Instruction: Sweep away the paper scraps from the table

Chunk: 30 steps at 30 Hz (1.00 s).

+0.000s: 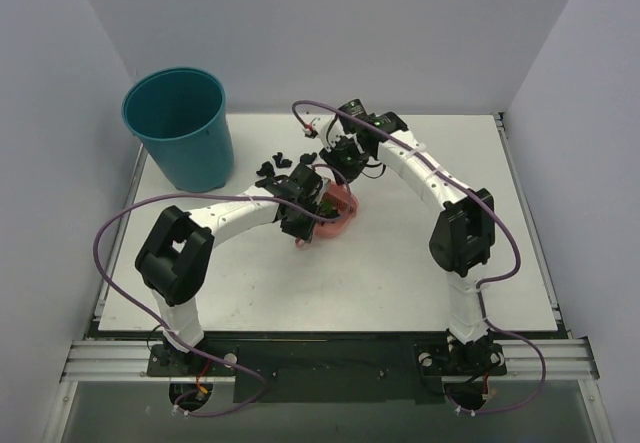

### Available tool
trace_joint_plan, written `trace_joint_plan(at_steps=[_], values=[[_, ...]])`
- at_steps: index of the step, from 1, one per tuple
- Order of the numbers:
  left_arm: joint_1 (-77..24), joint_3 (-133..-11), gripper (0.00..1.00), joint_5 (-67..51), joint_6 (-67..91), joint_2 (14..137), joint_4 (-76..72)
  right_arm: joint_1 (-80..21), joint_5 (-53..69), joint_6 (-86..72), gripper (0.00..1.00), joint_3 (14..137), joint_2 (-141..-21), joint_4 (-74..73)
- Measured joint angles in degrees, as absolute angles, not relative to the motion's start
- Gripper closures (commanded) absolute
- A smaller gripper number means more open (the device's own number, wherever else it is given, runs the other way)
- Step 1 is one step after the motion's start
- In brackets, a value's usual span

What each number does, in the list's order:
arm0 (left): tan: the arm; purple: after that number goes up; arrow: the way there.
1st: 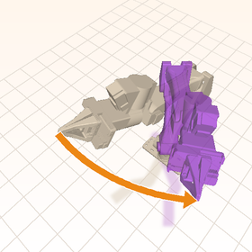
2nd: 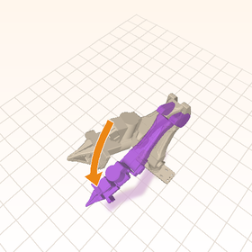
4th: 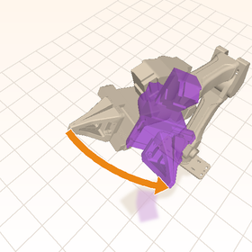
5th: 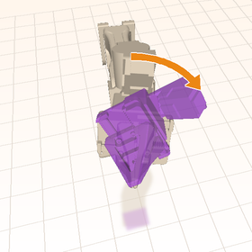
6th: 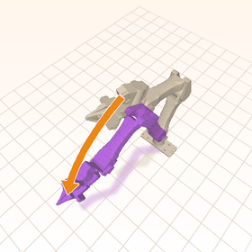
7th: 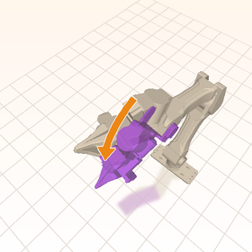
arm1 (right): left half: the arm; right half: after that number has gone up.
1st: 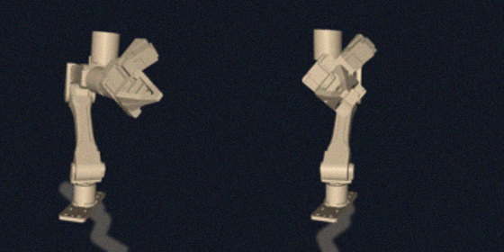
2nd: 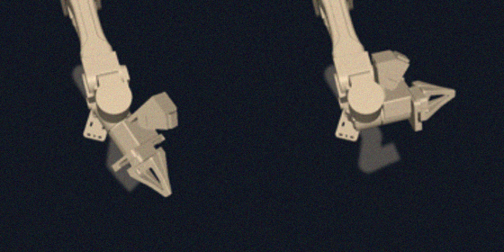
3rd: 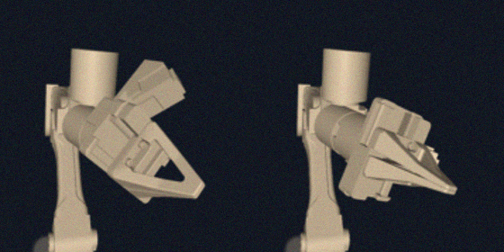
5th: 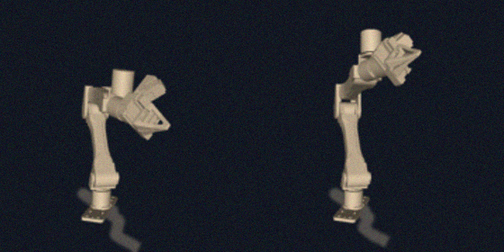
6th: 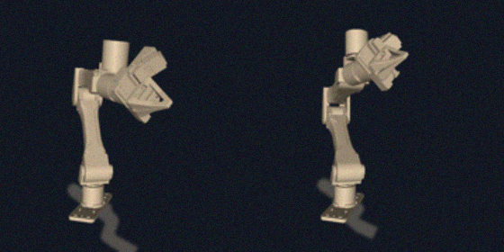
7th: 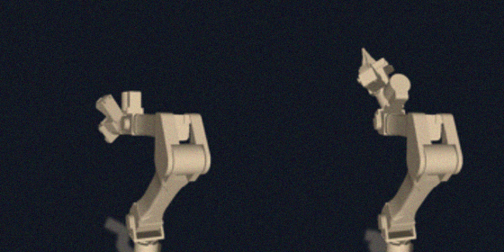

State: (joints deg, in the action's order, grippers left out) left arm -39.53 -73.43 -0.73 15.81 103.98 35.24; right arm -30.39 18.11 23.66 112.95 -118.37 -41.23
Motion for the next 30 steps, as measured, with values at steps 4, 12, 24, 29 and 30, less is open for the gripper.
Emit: trace_joint_plan(at_steps=[4,12,24,29,30], values=[[-39.4,-73.5,1.0,-0.4,15.3,104.1,35.2,-31.6,19.5,24.0,1.0,111.4,-117.1,-42.9],[-39.8,-71.5,1.0,1.2,15.7,103.8,30.1,-31.6,16.9,22.9,1.0,109.7,-112.5,-44.7],[-42.3,-61.2,1.0,6.7,19.0,97.0,19.5,-31.6,9.1,13.0,1.0,107.2,-104.4,-43.7],[-42.3,-61.2,1.0,7.6,20.4,94.2,19.7,-31.4,4.3,6.2,1.0,107.1,-100.8,-43.7],[-42.3,-61.2,1.0,7.7,20.6,93.5,19.9,-31.2,3.5,5.1,1.0,106.8,-100.0,-43.6]])
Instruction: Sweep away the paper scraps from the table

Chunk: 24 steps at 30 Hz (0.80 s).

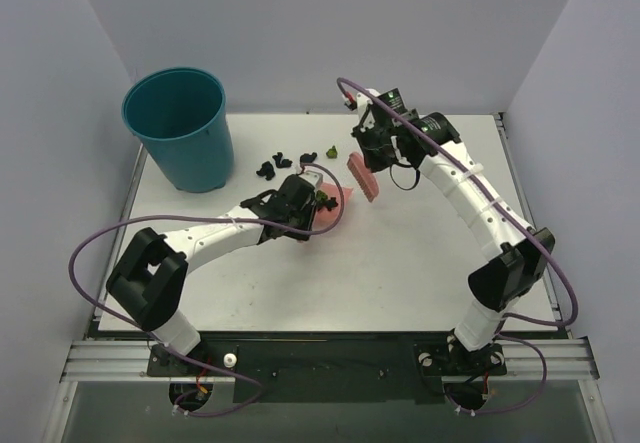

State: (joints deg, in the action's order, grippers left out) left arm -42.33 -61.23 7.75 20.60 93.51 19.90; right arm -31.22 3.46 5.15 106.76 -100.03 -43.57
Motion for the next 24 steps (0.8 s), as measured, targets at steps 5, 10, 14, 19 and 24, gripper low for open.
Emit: trace_joint_plan(at_steps=[5,10,14,19,24], values=[[-42.2,-63.4,1.0,7.8,22.1,90.8,24.0,-28.4,-0.8,-1.4,1.0,100.4,-92.7,-42.6],[-41.2,-70.3,1.0,7.7,23.9,90.6,28.9,-25.1,-3.9,-6.8,1.0,90.4,-86.5,-40.5],[-39.2,-75.9,1.0,6.4,25.7,90.5,31.8,-24.9,-4.7,-10.2,1.0,85.4,-85.6,-39.3],[-35.2,-83.1,1.0,3.6,27.5,90.5,35.5,-25.2,-5.1,-12.7,1.0,82.1,-85.6,-37.6],[-30.6,-91.4,1.0,-0.2,28.5,90.7,37.8,-25.6,-5.1,-14.0,1.0,80.3,-85.6,-35.8]])
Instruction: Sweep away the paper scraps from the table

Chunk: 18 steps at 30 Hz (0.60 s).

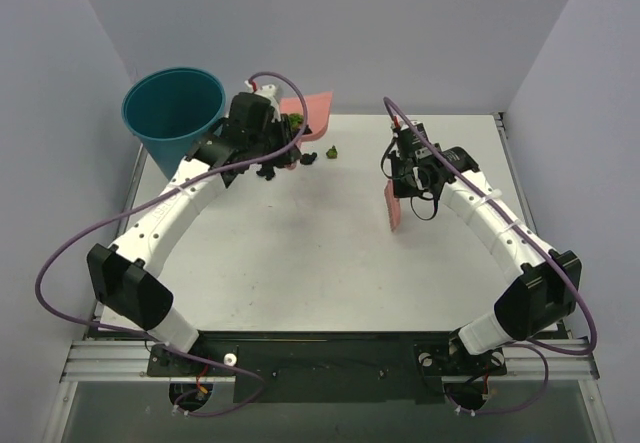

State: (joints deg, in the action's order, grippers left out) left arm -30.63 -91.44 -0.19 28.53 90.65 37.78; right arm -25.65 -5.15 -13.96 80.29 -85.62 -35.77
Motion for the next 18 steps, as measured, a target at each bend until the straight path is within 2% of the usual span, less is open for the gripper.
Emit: trace_joint_plan(at_steps=[8,18], values=[[-22.5,-103.9,1.0,-5.4,30.6,91.9,39.2,-26.5,-5.1,-14.9,1.0,78.2,-86.1,-34.9],[-7.0,-105.2,1.0,-16.9,38.7,91.9,36.0,-27.8,-5.1,-15.0,1.0,77.8,-87.2,-34.4]])
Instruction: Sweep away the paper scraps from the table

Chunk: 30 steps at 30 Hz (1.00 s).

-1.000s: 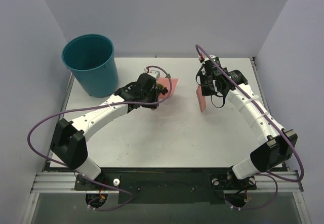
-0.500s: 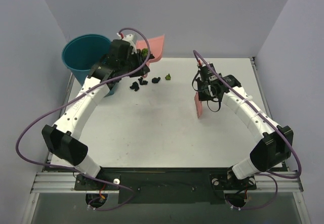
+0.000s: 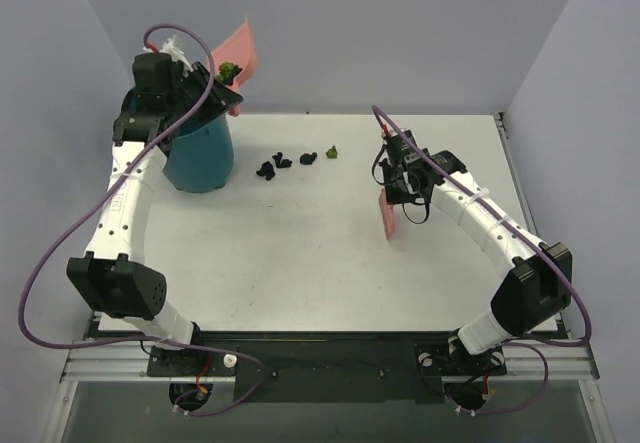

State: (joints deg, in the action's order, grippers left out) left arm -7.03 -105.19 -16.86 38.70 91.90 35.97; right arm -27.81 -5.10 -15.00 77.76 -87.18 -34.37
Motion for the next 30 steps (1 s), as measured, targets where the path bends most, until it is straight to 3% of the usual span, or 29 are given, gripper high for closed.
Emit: trace_joint_plan(at_steps=[15,30], values=[[8.1,-84.6,1.0,-33.3,64.2,89.6,9.9,-29.0,-5.1,-15.0,1.0,77.3,-88.0,-34.0],[12.1,-72.2,1.0,-37.9,86.4,86.3,-16.0,-30.3,-6.0,-15.0,1.0,77.4,-88.9,-34.1]])
